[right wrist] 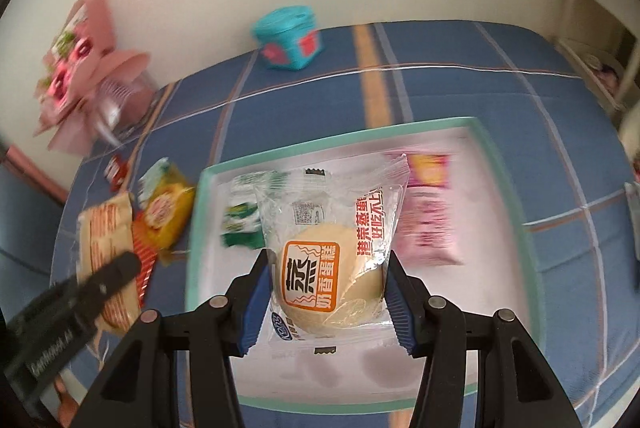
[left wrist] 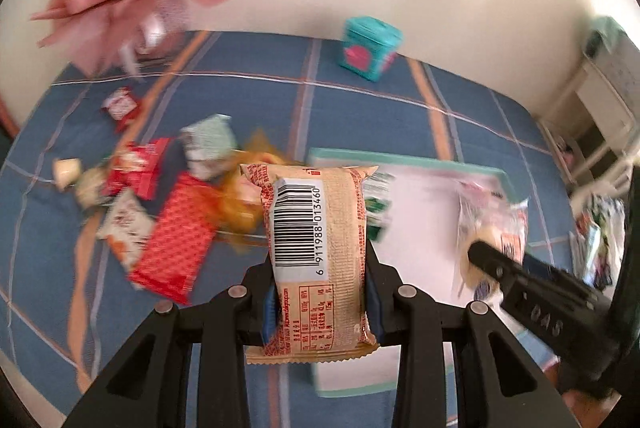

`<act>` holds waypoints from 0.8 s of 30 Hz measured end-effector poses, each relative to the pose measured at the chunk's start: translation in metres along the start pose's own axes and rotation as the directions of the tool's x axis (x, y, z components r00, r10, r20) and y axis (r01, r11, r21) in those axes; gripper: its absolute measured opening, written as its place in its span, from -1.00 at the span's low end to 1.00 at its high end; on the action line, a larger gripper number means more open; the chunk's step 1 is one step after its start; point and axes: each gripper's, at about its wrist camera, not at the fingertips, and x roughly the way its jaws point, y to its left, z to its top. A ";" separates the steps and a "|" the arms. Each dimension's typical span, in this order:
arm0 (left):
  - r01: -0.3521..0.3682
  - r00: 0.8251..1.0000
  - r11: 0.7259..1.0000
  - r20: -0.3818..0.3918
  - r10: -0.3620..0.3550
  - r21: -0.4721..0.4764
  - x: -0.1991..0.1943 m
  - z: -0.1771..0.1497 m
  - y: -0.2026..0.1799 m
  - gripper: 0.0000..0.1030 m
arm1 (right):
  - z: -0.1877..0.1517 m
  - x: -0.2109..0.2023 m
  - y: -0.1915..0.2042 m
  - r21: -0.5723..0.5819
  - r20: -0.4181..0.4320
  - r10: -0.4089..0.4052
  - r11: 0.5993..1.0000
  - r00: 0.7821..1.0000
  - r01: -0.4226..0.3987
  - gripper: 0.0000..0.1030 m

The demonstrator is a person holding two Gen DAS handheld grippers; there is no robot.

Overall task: Organize snacks
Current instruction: 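Carry both packs into the tray beside the swiss roll and release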

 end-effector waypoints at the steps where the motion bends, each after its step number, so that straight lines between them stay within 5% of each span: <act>1: 0.011 1.000 1.000 -0.010 -0.011 0.015 0.003 -0.001 -0.008 -0.29 | 0.001 -0.002 -0.008 0.015 0.006 -0.006 1.000 1.000 0.006 0.09; 12: 0.063 0.997 0.985 -0.048 -0.056 0.158 0.029 -0.015 -0.070 -0.29 | 0.013 -0.006 -0.056 0.078 0.052 -0.064 0.995 0.997 0.060 0.10; 24: 0.081 0.996 0.987 -0.054 -0.074 0.141 0.065 -0.008 -0.080 -0.29 | 0.022 0.022 -0.093 0.136 0.044 -0.123 0.984 0.991 0.116 0.09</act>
